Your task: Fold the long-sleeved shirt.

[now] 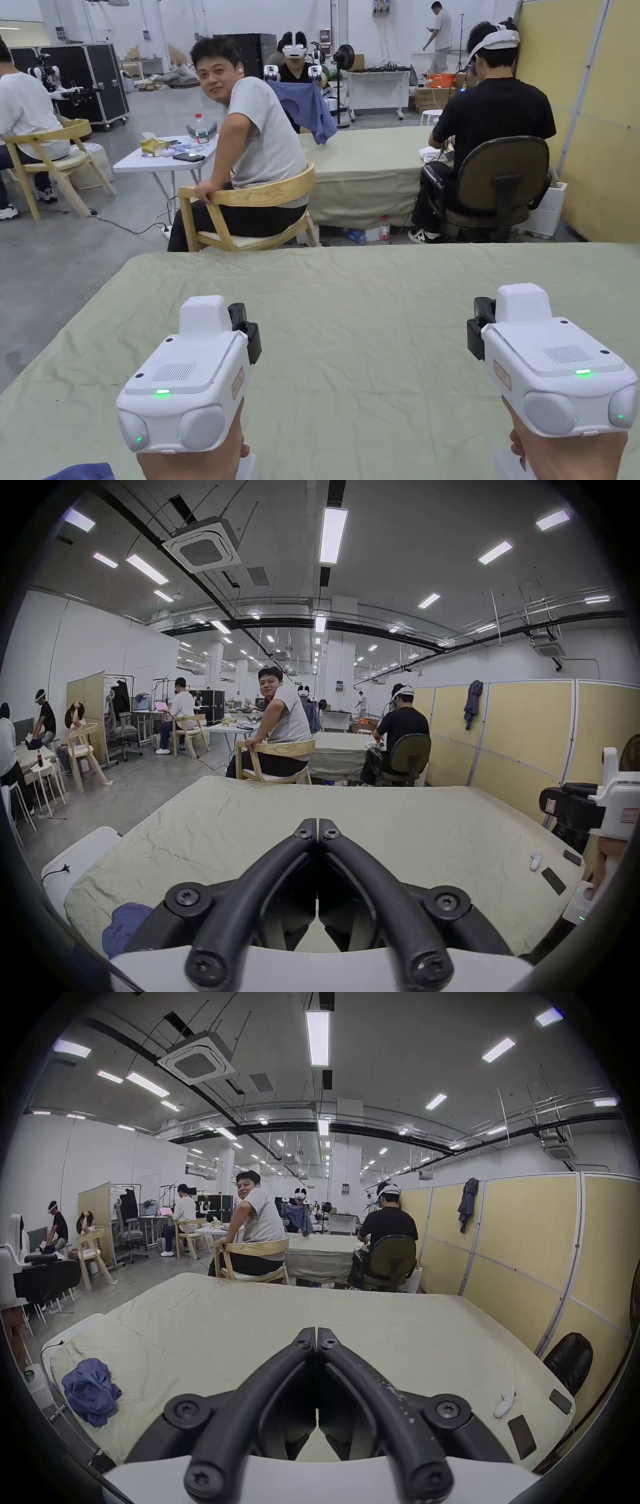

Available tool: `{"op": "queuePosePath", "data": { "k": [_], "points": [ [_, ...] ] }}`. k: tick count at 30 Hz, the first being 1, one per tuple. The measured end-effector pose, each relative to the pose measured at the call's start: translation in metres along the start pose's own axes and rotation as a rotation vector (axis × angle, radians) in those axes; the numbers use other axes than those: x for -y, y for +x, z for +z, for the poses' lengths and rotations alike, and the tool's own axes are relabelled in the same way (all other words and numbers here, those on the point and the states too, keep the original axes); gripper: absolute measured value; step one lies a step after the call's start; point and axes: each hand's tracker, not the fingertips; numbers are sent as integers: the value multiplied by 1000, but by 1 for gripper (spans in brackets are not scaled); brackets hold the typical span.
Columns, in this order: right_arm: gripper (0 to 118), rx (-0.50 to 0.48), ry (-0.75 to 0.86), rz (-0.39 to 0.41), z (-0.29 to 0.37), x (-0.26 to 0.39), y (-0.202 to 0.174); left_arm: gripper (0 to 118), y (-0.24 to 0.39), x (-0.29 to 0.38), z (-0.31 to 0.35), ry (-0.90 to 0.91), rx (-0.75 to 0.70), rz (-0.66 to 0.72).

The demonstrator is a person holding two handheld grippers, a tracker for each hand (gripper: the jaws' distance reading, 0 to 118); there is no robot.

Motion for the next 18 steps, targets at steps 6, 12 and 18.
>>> {"op": "queuePosePath", "data": {
  "k": [6,12,18],
  "points": [
    [2,-54,-2,22,-5,0,-24,0,-27,4,13,-7,-46,5],
    [2,-190,8,38,-10,0,-75,0,-69,15,40,-16,-140,18],
    [2,-348,15,98,-10,2,-147,0,-122,31,75,-36,-257,46]
  ]
}}
